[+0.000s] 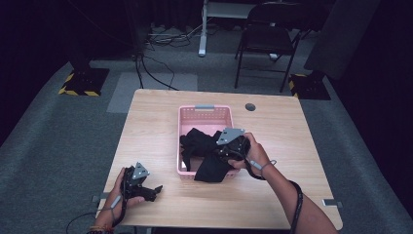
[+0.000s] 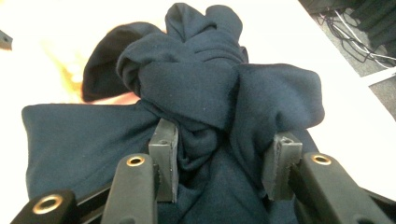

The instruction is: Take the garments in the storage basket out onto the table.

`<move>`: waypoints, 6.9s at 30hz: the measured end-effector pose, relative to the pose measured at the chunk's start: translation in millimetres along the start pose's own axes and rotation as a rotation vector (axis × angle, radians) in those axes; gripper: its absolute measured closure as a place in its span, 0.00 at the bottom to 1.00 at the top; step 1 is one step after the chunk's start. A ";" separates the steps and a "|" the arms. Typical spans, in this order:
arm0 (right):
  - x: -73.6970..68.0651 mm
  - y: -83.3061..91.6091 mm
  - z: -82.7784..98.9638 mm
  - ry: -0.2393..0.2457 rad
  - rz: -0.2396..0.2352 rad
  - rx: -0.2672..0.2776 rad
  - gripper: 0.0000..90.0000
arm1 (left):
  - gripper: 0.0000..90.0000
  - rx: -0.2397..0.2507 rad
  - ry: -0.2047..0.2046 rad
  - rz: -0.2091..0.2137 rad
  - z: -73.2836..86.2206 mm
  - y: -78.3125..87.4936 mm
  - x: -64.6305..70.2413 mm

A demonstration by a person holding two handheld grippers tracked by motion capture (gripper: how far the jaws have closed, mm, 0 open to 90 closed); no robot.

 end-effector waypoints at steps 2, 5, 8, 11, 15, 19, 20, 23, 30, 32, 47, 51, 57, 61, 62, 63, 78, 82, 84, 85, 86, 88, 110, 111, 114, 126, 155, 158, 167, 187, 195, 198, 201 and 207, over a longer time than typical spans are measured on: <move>1.5 3.6 -1.4 -0.008 0.007 0.014 0.62 | 0.00 0.000 0.000 0.000 0.0 0.0 0.0; 7.0 13.8 -4.2 -0.015 0.018 0.032 0.62 | 0.00 0.000 0.000 0.000 0.0 0.0 0.0; 13.3 23.6 -5.1 -0.029 0.024 0.050 0.62 | 0.00 0.000 0.000 0.000 0.0 0.0 0.0; 18.7 33.2 -4.3 -0.035 0.033 0.061 0.62 | 0.00 0.000 0.000 0.000 0.0 0.0 0.0; 26.9 47.4 -3.1 -0.054 0.042 0.081 0.62 | 0.00 0.000 0.000 0.000 0.0 0.0 0.0; 34.3 59.7 -0.7 -0.068 0.053 0.093 0.62 | 0.00 0.000 0.000 0.000 0.0 0.0 0.0; 35.8 62.2 0.0 -0.068 0.057 0.095 0.62 | 0.00 0.000 0.000 0.000 0.0 0.0 0.0; 38.8 67.6 2.5 -0.073 0.063 0.095 0.62 | 0.00 0.000 0.000 0.000 0.0 0.0 0.0; 41.4 73.9 5.0 -0.078 0.064 0.103 0.63 | 0.00 0.000 0.000 0.000 0.0 0.0 0.0; 40.8 74.4 5.9 -0.075 0.065 0.101 0.64 | 0.00 0.000 0.000 0.000 0.0 0.0 0.0; 53.3 95.6 23.9 -0.124 0.085 0.147 0.71 | 0.00 0.000 0.000 0.000 0.0 0.0 0.0; 60.3 103.9 33.9 -0.146 0.097 0.154 0.71 | 0.00 0.000 0.000 0.000 0.0 0.0 0.0; 71.5 118.5 46.1 -0.172 0.121 0.168 0.71 | 0.00 0.000 0.000 0.000 0.0 0.0 0.0; 74.3 123.0 51.2 -0.178 0.133 0.168 0.71 | 0.00 0.000 0.000 0.000 0.0 0.0 0.0; 75.4 124.4 52.8 -0.181 0.133 0.169 0.71 | 0.00 0.000 0.001 0.000 0.0 0.0 0.0; 77.3 126.9 56.0 -0.188 0.136 0.171 0.71 | 0.00 0.000 -0.001 0.000 0.0 0.0 0.0; 88.4 144.1 73.1 -0.219 0.156 0.179 0.71 | 0.00 0.000 0.000 0.000 0.0 0.0 0.0; 92.4 149.9 79.6 -0.230 0.168 0.178 0.70 | 0.00 0.000 0.000 0.000 0.0 0.0 0.0; 93.6 151.3 82.1 -0.238 0.173 0.176 0.70 | 0.00 0.000 0.000 0.000 0.0 0.0 0.0; 93.6 151.3 82.1 -0.238 0.173 0.176 0.70 | 0.00 0.000 0.000 0.000 0.0 0.0 0.0; 94.3 152.1 83.3 -0.240 0.174 0.176 0.70 | 0.00 0.000 0.000 0.000 0.0 0.0 0.0; 95.4 153.6 85.5 -0.244 0.181 0.174 0.70 | 0.00 0.000 0.000 0.000 0.0 0.0 0.0; 101.7 150.8 114.2 -0.293 0.191 0.152 0.70 | 0.00 0.000 0.000 -0.002 0.0 0.0 0.0; 101.7 150.0 115.7 -0.293 0.193 0.149 0.70 | 0.00 0.000 0.000 -0.002 0.0 0.0 0.0; 102.1 148.3 120.0 -0.300 0.190 0.145 0.70 | 0.00 0.000 0.000 -0.002 0.0 0.0 0.0; 102.1 134.7 140.4 -0.333 0.177 0.115 0.70 | 0.00 0.000 0.000 -0.002 0.0 0.0 0.0; 95.5 98.0 163.7 -0.351 0.127 0.081 0.67 | 0.00 0.000 0.000 -0.003 0.0 0.0 -0.1; 94.9 95.5 166.2 -0.350 0.123 0.074 0.66 | 0.00 0.000 0.000 -0.002 0.0 0.0 0.0; 94.4 90.2 170.9 -0.352 0.103 0.045 0.60 | 0.00 0.000 0.000 -0.003 0.0 0.0 0.0; 86.9 77.2 175.1 -0.291 0.131 -0.069 0.23 | 0.00 0.000 0.000 -0.002 0.0 0.0 0.0; 81.3 67.0 173.4 -0.256 0.140 -0.095 0.04 | 0.00 0.000 0.000 -0.003 0.0 0.0 0.0; 80.0 65.0 173.9 -0.253 0.145 -0.092 0.03 | 0.00 0.000 0.000 -0.003 0.0 0.0 0.0; 79.6 65.0 174.2 -0.246 0.152 -0.093 0.03 | 0.00 0.000 0.000 -0.003 0.0 0.0 0.0; 77.9 68.6 172.9 -0.221 0.173 -0.079 0.03 | 0.00 0.000 0.000 -0.003 0.0 0.0 0.0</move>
Point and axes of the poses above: each handheld gripper's, and its own axes: y roughly backward along the jaws, z roughly out of its underside, x roughly to its right, the point moved 3 cm from there along -y, roughly forward along the jaws, and after that the axes turned 14 degrees about -y, right-handed, at the moved point
